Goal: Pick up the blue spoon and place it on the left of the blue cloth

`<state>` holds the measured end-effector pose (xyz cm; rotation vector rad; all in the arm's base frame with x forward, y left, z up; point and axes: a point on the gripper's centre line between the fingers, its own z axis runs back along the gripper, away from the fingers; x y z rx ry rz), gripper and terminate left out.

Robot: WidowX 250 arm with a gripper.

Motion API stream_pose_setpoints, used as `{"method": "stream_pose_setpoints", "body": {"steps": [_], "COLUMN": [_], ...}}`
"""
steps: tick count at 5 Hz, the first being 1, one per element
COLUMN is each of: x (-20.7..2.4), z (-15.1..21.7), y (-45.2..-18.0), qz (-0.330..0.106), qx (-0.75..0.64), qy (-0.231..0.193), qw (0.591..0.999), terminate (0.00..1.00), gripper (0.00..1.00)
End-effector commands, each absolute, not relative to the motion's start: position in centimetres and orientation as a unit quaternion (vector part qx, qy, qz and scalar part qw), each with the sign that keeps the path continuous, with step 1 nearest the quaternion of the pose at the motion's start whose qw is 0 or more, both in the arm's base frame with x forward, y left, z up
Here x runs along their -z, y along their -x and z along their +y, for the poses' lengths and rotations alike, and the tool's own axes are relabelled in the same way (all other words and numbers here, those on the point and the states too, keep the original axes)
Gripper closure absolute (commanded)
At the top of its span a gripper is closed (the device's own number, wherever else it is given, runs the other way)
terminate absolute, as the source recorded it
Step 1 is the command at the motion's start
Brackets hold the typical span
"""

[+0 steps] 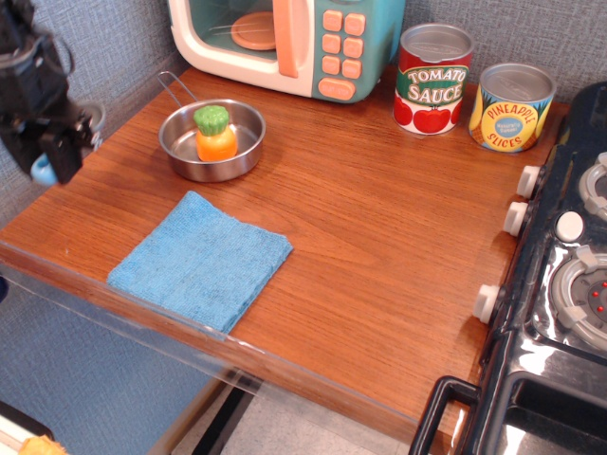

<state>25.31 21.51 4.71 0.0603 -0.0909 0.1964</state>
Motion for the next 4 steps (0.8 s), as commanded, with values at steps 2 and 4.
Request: {"method": "stream_pose_setpoints", "body": {"steps": [2,4], "x": [-3.76,-4.16], "z": [20.8,20.43], "y": [-23.63,-24.14], "qz": [-0.003,0.009], "qx": [-0.088,-0.074], "qy": [-0.048,-0.049], "qw": [0.995,0.996], "terminate": [0.0,0.0], "gripper": [1.0,0.0]}}
